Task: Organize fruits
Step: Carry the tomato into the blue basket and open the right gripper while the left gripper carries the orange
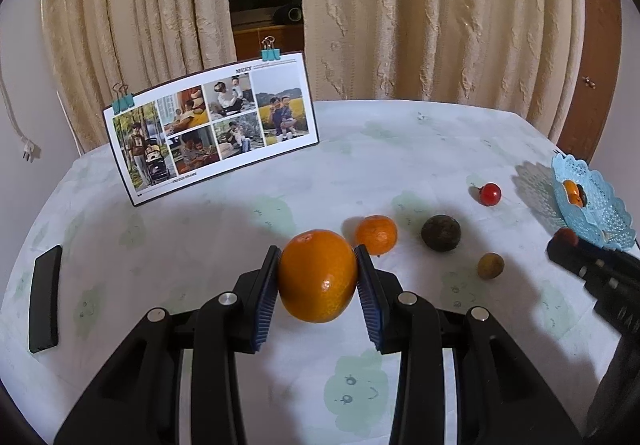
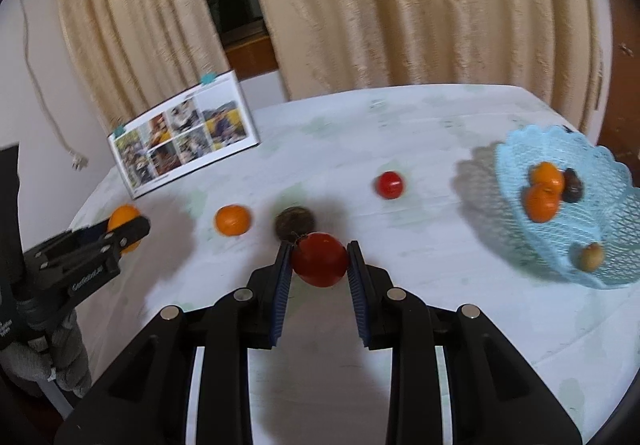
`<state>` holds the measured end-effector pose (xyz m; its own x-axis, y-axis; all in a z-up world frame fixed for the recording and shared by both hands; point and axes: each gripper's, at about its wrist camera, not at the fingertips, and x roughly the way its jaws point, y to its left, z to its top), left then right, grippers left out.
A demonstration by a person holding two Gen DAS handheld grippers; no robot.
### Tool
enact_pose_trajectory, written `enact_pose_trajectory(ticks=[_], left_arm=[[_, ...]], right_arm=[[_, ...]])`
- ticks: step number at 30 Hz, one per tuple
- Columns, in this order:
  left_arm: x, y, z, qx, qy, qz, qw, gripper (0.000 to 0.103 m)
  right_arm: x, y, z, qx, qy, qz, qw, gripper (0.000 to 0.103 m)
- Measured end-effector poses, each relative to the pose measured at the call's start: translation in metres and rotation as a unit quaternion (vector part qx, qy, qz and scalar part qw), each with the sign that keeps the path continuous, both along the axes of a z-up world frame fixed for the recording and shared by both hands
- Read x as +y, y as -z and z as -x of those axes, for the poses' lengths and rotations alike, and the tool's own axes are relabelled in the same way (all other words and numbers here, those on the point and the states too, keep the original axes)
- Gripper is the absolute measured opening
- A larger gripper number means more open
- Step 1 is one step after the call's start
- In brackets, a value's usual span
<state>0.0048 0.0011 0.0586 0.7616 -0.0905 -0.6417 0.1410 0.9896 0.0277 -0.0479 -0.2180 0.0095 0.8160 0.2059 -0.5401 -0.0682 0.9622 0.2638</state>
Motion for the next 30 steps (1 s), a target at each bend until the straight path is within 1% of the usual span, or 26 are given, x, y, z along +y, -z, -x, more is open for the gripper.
enact_pose_trajectory(ticks=[13,23,30], left_arm=[[-0.040,0.000,0.005,0.001,0.032,-0.016,0.9994,0.038],[-0.077,0.001,0.007,0.002,0.058,-0.032,0.9978,0.038],[-0.101,0.004,0.008,0.005,0.076,-0.042,0.9962,0.038]], right_arm=[[-0.082,-0.011,0.017,-0.026,0.086,-0.026,0.996,0.028],[-0.144,0.000,0.019,-0.024,0.150,-0.045,0.987,0.028],[-0.178,0.014,0.017,-0.012,0.186,-0.052,0.981,0.028]])
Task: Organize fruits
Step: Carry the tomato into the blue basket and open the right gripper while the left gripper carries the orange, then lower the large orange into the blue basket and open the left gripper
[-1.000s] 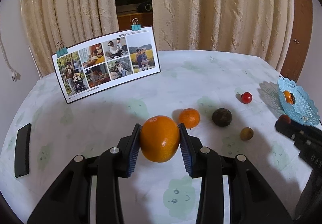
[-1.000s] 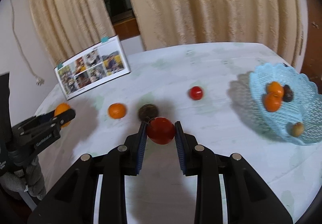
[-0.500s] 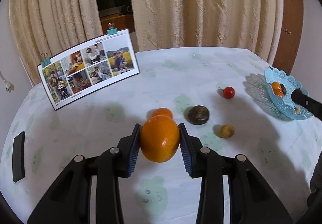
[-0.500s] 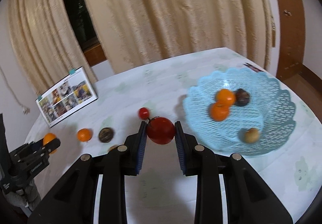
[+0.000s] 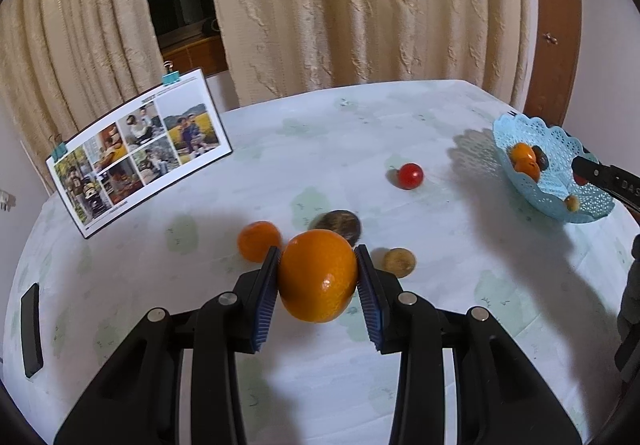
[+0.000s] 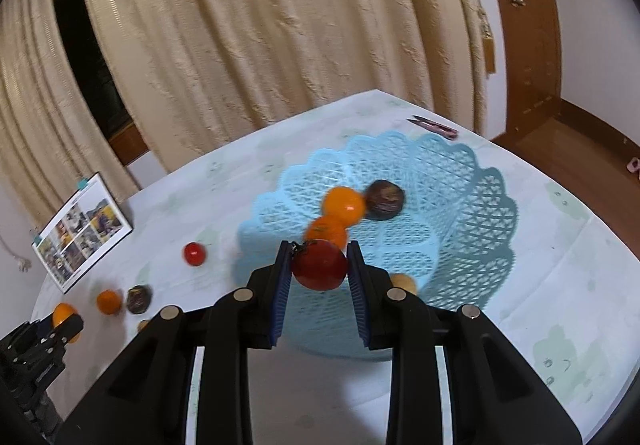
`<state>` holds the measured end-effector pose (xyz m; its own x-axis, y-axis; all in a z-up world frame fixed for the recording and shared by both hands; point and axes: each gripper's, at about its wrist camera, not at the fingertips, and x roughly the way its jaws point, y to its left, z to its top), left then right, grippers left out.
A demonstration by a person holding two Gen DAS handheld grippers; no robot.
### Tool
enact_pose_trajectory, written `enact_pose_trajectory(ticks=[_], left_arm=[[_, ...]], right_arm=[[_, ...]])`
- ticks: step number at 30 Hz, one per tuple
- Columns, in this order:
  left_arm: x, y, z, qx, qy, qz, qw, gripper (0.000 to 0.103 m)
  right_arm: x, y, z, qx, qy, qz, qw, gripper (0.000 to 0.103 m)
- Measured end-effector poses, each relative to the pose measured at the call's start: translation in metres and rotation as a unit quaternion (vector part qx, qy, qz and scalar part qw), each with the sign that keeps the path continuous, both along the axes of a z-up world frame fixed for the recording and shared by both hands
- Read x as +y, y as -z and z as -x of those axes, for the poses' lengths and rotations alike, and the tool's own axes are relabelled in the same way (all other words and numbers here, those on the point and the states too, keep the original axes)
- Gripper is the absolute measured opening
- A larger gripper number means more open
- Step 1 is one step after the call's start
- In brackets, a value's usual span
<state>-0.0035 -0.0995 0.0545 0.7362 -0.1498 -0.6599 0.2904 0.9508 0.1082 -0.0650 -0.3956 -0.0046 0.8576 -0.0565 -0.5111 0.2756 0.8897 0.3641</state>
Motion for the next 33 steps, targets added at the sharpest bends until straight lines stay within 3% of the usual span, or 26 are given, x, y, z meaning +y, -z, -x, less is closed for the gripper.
enact_pose_trajectory(ticks=[6,8,10,11,18,33], left_arm=[[-0.016,0.001,0.000,0.001,0.011,-0.007,0.9999,0.038],[-0.021,0.001,0.000,0.000,0.016,-0.009,0.9998,0.038],[-0.026,0.001,0.000,0.000,0.021,-0.011,0.9997,0.038],[-0.029,0.001,0.000,0.000,0.023,-0.012,0.9997,0.038],[-0.047,0.001,0.002,-0.003,0.038,-0.020,0.9991,0.038],[-0.118,-0.004,0.009,-0.024,0.103,-0.041,0.9935,0.038]], right_arm=[[-0.016,0.010,0.002,0.004,0.023,-0.002,1.000,0.029],[-0.020,0.010,0.004,-0.001,0.035,-0.004,0.999,0.034],[-0.026,0.009,0.009,-0.016,0.056,-0.005,0.998,0.066],[-0.028,0.008,0.013,-0.027,0.067,-0.006,0.997,0.069],[-0.037,0.005,0.028,-0.050,0.114,0.014,0.992,0.069],[-0.051,0.017,0.053,-0.067,0.181,0.004,0.981,0.075]])
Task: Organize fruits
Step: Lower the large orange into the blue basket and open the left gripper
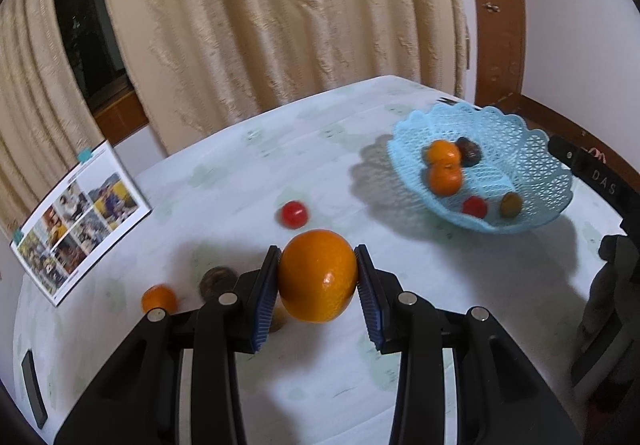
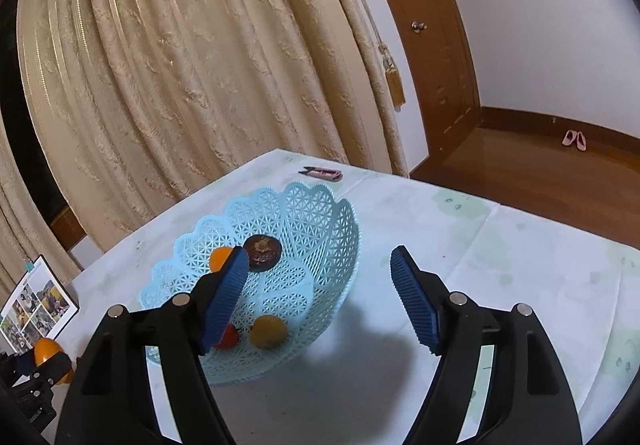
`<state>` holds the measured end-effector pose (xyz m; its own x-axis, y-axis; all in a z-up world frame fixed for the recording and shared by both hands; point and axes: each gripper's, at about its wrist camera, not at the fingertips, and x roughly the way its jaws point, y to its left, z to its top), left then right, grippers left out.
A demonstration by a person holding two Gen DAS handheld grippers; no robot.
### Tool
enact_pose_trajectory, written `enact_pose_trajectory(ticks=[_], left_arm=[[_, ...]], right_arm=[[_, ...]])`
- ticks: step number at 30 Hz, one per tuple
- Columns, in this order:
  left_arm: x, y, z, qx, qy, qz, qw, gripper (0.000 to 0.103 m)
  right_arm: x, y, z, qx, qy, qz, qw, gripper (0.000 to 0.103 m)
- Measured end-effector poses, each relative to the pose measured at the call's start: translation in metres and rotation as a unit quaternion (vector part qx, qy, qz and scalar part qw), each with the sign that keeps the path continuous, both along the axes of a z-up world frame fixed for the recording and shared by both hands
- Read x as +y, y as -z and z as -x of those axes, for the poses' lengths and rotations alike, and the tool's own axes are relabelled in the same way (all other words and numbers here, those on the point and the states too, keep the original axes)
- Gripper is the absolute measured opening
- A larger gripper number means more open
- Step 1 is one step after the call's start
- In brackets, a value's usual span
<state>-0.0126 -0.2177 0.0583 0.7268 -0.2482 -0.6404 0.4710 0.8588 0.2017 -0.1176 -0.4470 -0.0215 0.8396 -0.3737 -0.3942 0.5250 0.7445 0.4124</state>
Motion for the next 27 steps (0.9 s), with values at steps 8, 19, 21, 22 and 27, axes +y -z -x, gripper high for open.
enact_pose_trajectory(ticks=[8,19,21,22,27], left_arm=[[-0.046,0.000,0.001,-0.009,0.037,-0.009,0.9992,0.038],[-0.095,0.008,-0.018,0.045,0.099,0.036,0.9933,0.038],[-0.102,0.010,-0.021,0.059,0.113,0.047,0.9907,0.038],[-0.105,0.011,-0.021,0.062,0.115,0.050,0.9902,0.038],[-0.114,0.015,-0.024,0.076,0.131,0.065,0.9863,0.038]], right_arm=[[0.009,-0.003,0.005,-0.006,0.007,0.025,1.000,0.080],[-0.001,-0.001,0.010,-0.006,0.034,0.007,0.999,0.080],[-0.005,0.000,0.013,-0.008,0.043,0.001,0.999,0.080],[-0.006,0.000,0.013,-0.009,0.047,-0.001,0.999,0.080],[-0.009,0.001,0.016,-0.012,0.056,-0.006,0.998,0.080]])
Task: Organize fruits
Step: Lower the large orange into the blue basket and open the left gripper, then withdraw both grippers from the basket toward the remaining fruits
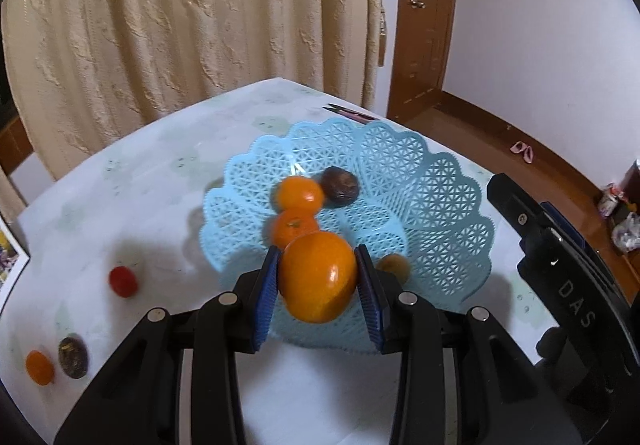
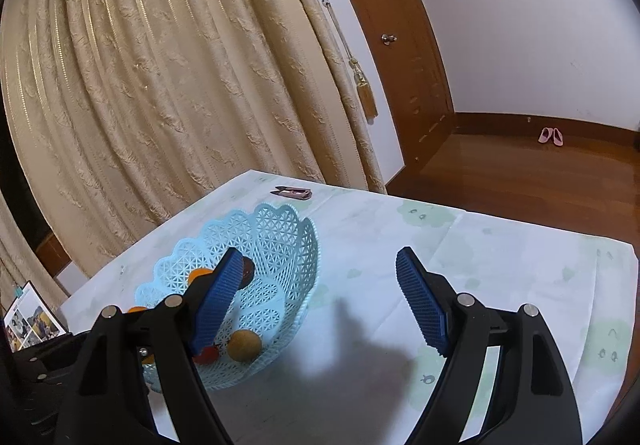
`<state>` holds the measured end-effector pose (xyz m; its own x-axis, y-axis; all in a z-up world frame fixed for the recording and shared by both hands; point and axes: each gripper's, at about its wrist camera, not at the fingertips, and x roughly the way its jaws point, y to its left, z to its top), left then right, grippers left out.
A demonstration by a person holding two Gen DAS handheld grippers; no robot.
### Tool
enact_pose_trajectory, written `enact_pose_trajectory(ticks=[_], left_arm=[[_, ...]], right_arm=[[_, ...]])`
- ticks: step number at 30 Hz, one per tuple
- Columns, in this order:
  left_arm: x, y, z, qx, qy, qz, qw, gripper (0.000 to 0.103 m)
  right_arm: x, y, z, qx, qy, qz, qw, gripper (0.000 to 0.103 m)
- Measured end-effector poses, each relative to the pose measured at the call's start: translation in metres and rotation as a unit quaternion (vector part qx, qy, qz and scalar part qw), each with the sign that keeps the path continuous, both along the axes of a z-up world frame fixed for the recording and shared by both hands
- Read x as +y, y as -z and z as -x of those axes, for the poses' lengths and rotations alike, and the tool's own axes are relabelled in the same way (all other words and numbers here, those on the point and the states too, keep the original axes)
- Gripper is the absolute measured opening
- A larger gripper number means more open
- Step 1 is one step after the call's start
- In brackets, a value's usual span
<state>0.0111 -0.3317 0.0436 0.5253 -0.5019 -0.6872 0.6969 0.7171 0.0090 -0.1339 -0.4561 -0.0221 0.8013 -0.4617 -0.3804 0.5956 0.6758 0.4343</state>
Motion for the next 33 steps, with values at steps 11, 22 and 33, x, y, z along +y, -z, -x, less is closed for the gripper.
enact_pose_trajectory(ticks=[11,22,33], left_arm=[[0.015,-0.009,-0.009,0.000,-0.024,0.028,0.9993,0.078],[0.044,-0.014,-0.010,-0.025,-0.069,0.006,0.9973,0.083],[0.081,-0.015,-0.014,-0.037,-0.118,-0.010,0.9923,0.084]], right_arm=[[-0.001,-0.001,0.003,-0.005,0.007,-0.001,1.000,0.083],[-0.002,-0.001,0.008,-0.014,0.012,0.001,1.000,0.083],[0.002,-0.001,0.003,-0.002,0.006,0.009,1.000,0.084]])
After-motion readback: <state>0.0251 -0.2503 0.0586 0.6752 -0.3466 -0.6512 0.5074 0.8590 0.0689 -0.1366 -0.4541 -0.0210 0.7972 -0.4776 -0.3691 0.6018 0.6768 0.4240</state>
